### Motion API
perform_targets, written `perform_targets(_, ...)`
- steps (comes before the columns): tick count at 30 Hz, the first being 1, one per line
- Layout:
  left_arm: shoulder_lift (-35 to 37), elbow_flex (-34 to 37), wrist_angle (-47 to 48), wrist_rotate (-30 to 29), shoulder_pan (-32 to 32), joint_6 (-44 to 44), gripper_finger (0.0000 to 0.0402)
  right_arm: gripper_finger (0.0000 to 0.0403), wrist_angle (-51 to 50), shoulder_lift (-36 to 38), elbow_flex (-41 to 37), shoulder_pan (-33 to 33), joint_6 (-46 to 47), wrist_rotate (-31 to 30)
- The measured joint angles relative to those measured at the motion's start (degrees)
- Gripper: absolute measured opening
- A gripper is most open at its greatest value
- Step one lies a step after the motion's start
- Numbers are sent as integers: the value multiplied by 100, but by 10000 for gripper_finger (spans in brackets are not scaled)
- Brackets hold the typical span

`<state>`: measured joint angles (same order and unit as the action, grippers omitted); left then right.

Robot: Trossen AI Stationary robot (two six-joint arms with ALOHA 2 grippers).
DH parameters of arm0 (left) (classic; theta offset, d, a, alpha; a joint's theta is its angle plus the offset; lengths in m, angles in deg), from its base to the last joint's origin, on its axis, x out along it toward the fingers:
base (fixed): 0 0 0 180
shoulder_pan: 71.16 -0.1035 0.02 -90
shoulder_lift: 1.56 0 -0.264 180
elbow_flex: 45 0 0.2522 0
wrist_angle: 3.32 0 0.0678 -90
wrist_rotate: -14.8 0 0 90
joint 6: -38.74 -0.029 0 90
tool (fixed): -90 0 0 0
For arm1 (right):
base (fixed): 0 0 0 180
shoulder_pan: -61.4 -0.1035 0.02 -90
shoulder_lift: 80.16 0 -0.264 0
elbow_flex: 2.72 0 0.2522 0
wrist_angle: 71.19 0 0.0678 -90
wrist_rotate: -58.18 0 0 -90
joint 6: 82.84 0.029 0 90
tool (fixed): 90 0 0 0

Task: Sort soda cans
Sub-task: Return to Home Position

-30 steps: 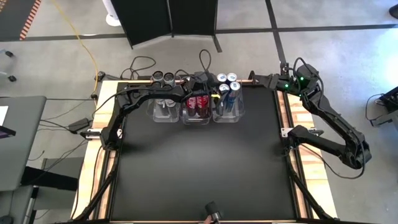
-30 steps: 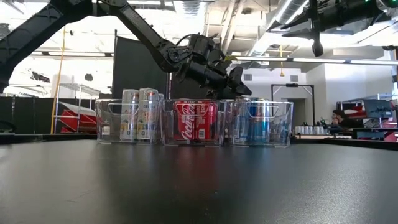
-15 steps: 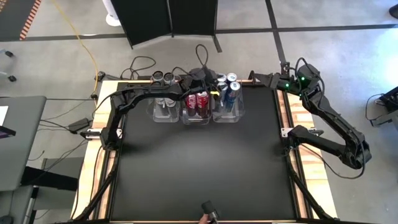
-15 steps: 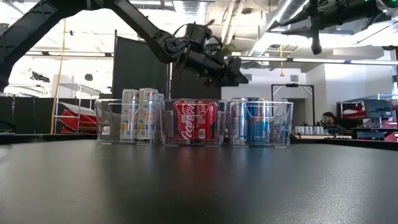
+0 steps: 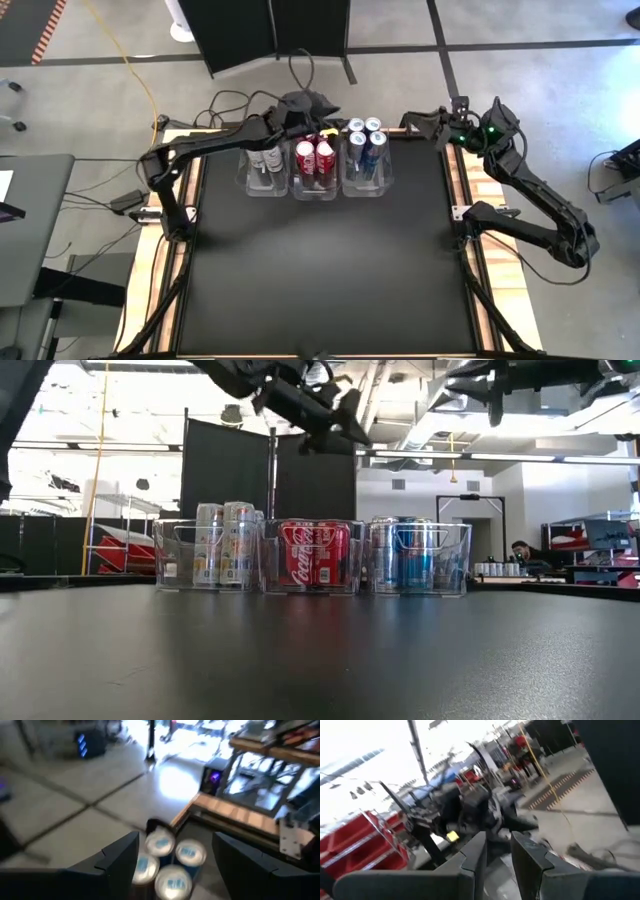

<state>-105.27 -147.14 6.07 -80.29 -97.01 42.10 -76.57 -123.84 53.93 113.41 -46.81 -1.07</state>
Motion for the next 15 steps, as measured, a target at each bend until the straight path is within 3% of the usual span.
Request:
perform_targets(7, 597, 7, 1442, -621, 378, 405, 188, 99, 954, -171, 2, -275, 247, 244)
perform_targets(13, 1036, 7, 1799, -676, 943, 714, 106, 18, 939, -139, 0, -839, 20, 252)
perform_targets(15, 1201, 11, 1926, -677, 1141, 841, 74, 9, 947, -80, 1, -1089, -260, 251)
